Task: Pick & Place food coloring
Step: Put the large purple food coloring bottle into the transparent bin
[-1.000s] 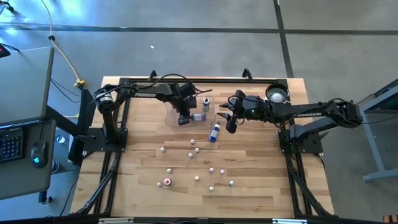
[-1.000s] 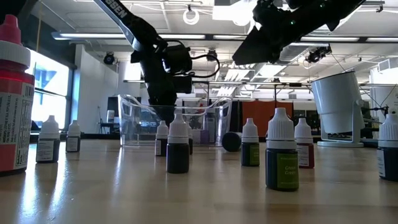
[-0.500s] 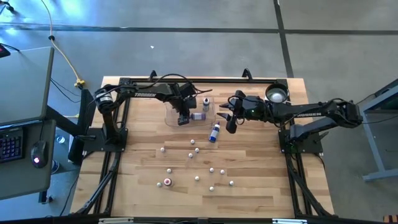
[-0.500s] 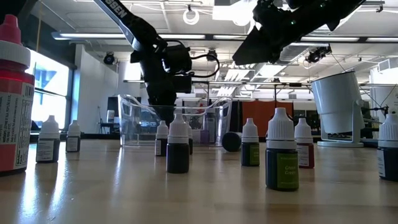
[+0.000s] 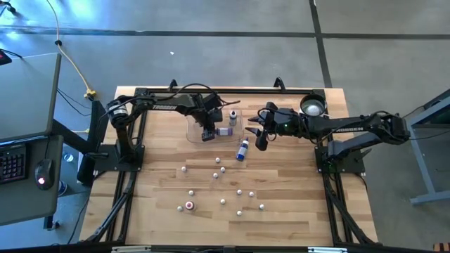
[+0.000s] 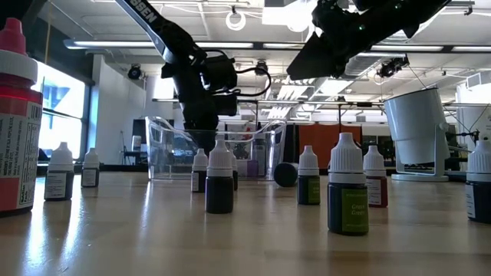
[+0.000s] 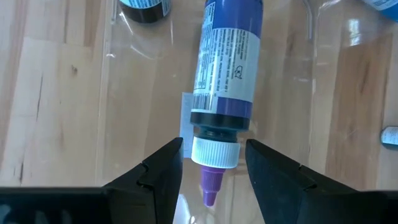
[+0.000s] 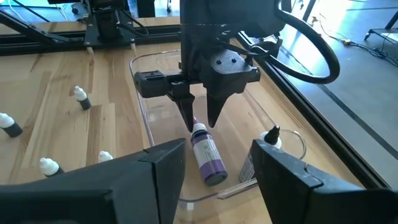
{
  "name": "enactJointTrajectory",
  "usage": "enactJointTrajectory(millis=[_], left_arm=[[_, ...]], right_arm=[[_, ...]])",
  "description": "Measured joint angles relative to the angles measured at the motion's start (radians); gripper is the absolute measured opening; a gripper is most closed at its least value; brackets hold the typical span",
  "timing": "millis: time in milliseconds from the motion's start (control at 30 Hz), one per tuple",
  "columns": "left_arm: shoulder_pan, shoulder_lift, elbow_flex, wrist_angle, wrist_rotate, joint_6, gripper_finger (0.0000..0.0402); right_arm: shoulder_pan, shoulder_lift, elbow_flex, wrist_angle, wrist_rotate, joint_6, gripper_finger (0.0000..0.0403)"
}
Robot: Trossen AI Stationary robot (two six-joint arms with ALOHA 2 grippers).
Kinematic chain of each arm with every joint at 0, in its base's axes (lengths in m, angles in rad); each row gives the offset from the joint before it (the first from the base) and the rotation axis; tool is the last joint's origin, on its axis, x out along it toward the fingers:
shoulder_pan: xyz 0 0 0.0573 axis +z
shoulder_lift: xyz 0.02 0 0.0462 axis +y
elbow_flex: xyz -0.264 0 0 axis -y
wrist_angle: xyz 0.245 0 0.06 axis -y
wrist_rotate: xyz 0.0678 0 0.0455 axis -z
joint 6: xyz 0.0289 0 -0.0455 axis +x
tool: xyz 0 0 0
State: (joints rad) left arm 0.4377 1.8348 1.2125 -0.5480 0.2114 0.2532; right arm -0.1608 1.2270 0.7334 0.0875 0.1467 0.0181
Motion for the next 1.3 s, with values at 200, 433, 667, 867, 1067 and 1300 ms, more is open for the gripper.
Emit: enactJointTrajectory(millis=[200,433,667,867,1067,1300], left_arm=[[0.0,0.0,0.0,-0.001,0.01,0.0,0.0172],[-0.014,0.047,0.002,0.015,-0.022,0.004,0.0172],[-0.013,0.048,0.002,0.01,-0.073,0.01,0.0172],[-0.018,0.049,0.001,-0.013,-0.074,0.008,0.0171],[-0.019,0.049,0.0,-0.004,-0.07,0.008,0.0132],[-0.019,0.046,-0.001,0.015,-0.094,0.007,0.0074]], right_arm=[[0.0,0.0,0.0,0.0,0.0,0.0,0.0177],[0.0,0.0,0.0,0.0,0.0,0.0,0.0177],[0.0,0.0,0.0,0.0,0.0,0.0,0.0177],[0.0,0.0,0.0,0.0,0.0,0.0,0.0177],[0.0,0.0,0.0,0.0,0.0,-0.007,0.0177],[0.0,0.0,0.0,0.0,0.0,-0.026,0.0177]])
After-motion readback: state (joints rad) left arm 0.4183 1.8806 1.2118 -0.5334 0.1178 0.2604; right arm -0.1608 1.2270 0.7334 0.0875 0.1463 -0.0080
